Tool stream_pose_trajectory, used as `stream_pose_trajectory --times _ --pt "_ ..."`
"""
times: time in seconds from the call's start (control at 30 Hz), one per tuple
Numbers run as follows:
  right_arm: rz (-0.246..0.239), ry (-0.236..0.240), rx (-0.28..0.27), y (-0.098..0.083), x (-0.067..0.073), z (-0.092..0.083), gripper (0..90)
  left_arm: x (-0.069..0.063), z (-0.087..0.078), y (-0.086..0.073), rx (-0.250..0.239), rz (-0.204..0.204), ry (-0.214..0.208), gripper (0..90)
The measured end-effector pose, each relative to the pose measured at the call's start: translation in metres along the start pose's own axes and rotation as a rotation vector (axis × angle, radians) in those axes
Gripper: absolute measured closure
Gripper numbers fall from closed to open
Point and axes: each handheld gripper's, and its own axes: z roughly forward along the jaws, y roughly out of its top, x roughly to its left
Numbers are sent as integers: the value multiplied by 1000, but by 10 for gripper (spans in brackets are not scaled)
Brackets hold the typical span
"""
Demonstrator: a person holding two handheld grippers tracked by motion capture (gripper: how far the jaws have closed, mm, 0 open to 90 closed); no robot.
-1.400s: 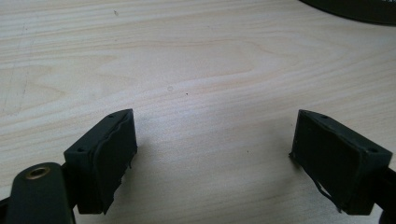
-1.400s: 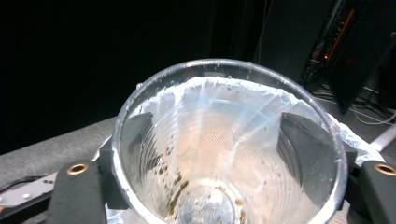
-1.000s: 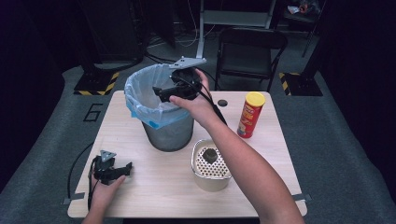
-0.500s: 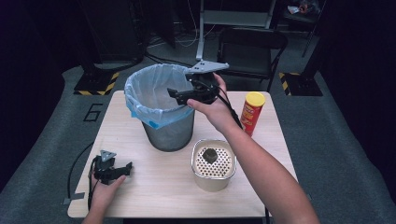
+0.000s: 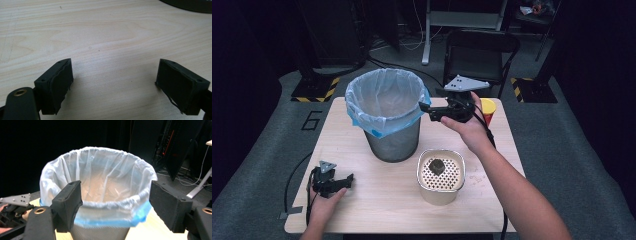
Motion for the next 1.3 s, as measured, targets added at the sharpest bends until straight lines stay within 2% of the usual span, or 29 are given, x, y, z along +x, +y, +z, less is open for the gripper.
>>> stream_pose_trajectory --times 0.1,0.37,0.77,1.0,1.03,1.3 --pt "-5 -3 -1 -5 -1 -5 254 1 -1 0 9 11 1 135" --pt "-29 -29 -4 -27 -7 -15 254 0 -1 0 11 7 -1 135" --pt "16 -56 -1 -55 -19 -31 247 0 -1 0 10 6 -1 135" --pt "20 -77 9 -72 -25 -45 241 0 -1 -1 1 6 -8 135" --pt "30 -82 13 -75 -26 -47 241 0 -1 -1 8 17 -8 135" --pt "59 -112 29 -97 -41 -60 241 0 -2 -1 7 16 -9 135"
